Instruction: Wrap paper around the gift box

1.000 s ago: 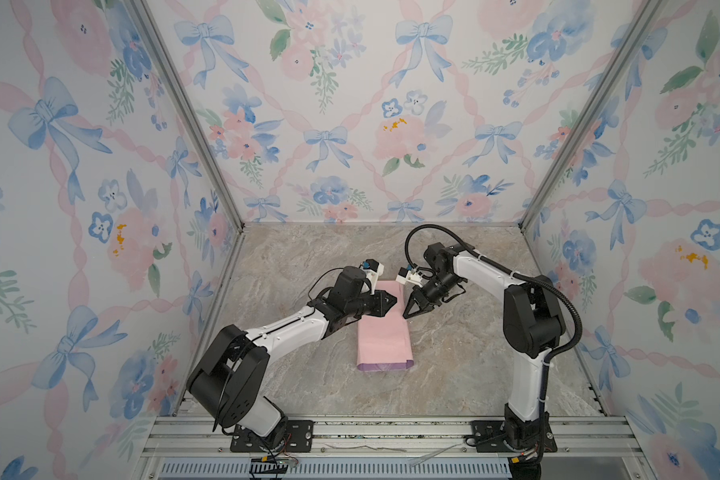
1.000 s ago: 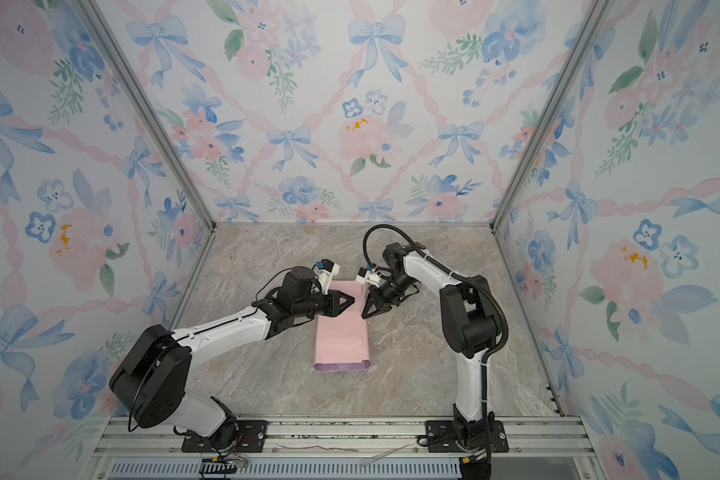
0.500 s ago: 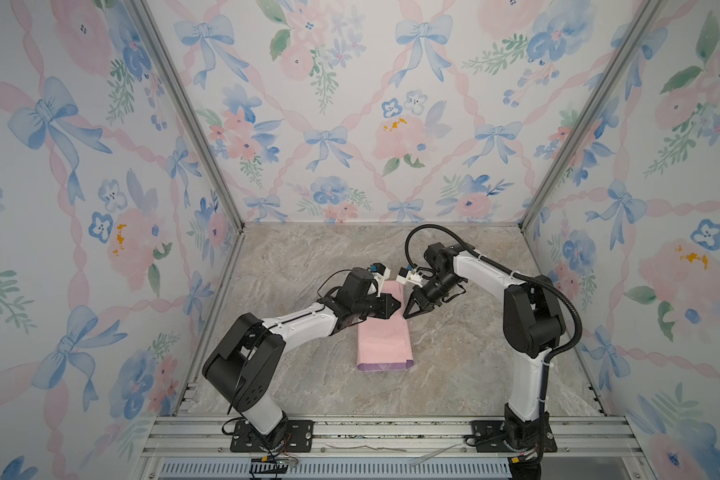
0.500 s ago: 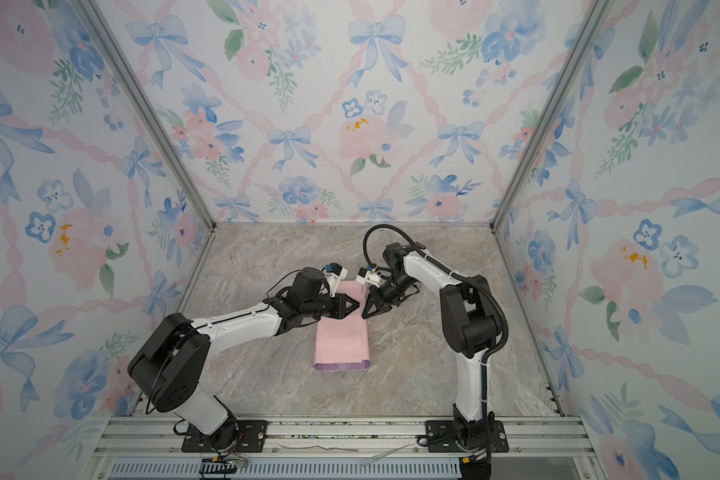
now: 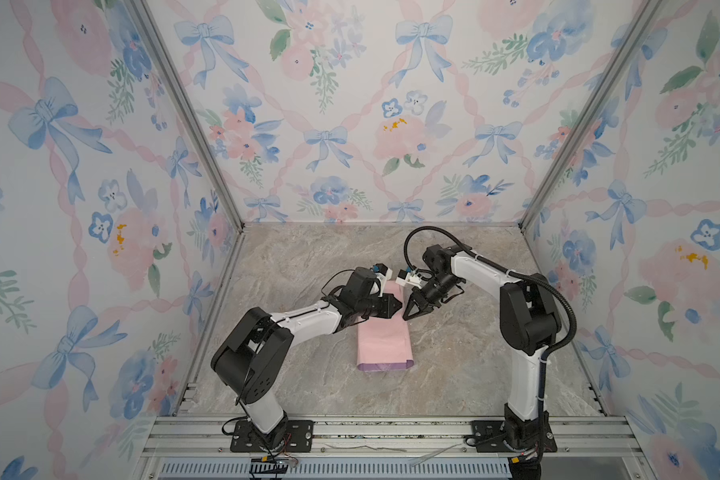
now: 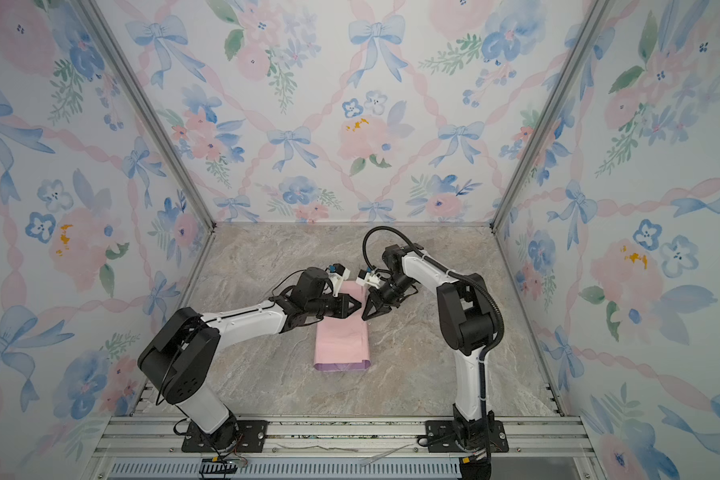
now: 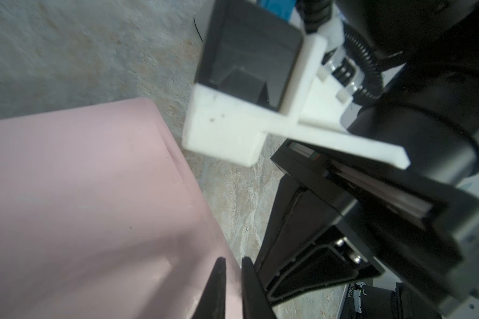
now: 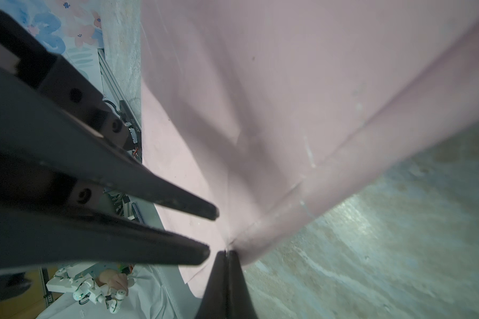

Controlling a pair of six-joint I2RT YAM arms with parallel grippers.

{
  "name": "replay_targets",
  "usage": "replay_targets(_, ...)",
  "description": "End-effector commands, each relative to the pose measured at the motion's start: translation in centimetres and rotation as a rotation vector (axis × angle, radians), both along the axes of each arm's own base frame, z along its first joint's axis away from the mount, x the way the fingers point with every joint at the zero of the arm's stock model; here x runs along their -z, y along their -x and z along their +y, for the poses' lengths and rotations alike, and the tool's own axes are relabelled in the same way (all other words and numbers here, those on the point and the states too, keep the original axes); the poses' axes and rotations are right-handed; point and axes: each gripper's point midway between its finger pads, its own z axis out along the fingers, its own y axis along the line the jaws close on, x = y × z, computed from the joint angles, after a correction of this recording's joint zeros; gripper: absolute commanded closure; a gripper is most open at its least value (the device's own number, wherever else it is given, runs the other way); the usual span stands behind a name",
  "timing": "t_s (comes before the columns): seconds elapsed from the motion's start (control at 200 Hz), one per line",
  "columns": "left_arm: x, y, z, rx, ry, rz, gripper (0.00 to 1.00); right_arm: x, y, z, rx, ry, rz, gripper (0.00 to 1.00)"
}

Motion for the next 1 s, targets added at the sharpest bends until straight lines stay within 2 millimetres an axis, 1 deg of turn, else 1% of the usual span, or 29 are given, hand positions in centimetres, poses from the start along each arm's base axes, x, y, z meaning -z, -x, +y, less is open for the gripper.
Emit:
replay_targets(0.0, -0.5, -0.4, -0.9, 0.024, 0.009, -0.033, 0.85, -0.3, -0.1, 0.1, 0.004, -0.004, 0.019, 1.00)
replay_targets(0.07, -0.3, -0.5, -0.9, 0.022, 0.005, -0.031, 0.85, -0.2, -0.1, 0.1, 0.004, -0.002, 0.019, 1.00)
replay_targets(0.355, 2.1, -0.2, -0.1, -0.003, -0.042, 0.003, 0.86, -0.2, -0.2, 0.0, 0.011, 0.005, 0.021, 1.00)
replay_targets(0.5, 2.9, -0.1, 0.3, -0.011, -0.058, 0.013, 0.86, -0.1, -0.2, -0.2, 0.017, 0.018, 0.020, 1.00)
replay_targets(0.53, 3.1, 0.0, 0.3, -0.010, -0.060, 0.015, 0.86, -0.1, -0.2, -0.2, 0.018, 0.023, 0.020, 0.98)
replay_targets(0.595, 3.4, 0.0, 0.4, -0.011, -0.065, 0.020, 0.86, -0.3, -0.2, -0.3, 0.026, 0.026, 0.019, 0.92)
replay_targets(0.61, 3.5, 0.1, 0.4, -0.012, -0.067, 0.022, 0.86, 0.1, -0.2, -0.7, 0.025, 0.054, 0.012, 0.90)
replay_targets(0.63, 3.5, 0.1, 0.5, -0.013, -0.069, 0.022, 0.86, 0.0, -0.2, -0.8, 0.026, 0.060, 0.007, 0.88)
replay_targets(0.705, 3.6, 0.2, 0.5, -0.011, -0.069, 0.025, 0.86, -0.1, -0.1, -1.1, 0.036, 0.076, -0.002, 0.84)
replay_targets(0.89, 3.8, 0.4, 0.7, -0.011, -0.073, 0.030, 0.86, -0.5, 0.2, -1.6, 0.049, 0.099, -0.017, 0.83)
replay_targets(0.995, 3.9, 0.5, 0.7, -0.011, -0.074, 0.031, 0.86, -0.1, 0.1, -2.0, 0.062, 0.129, -0.019, 0.83)
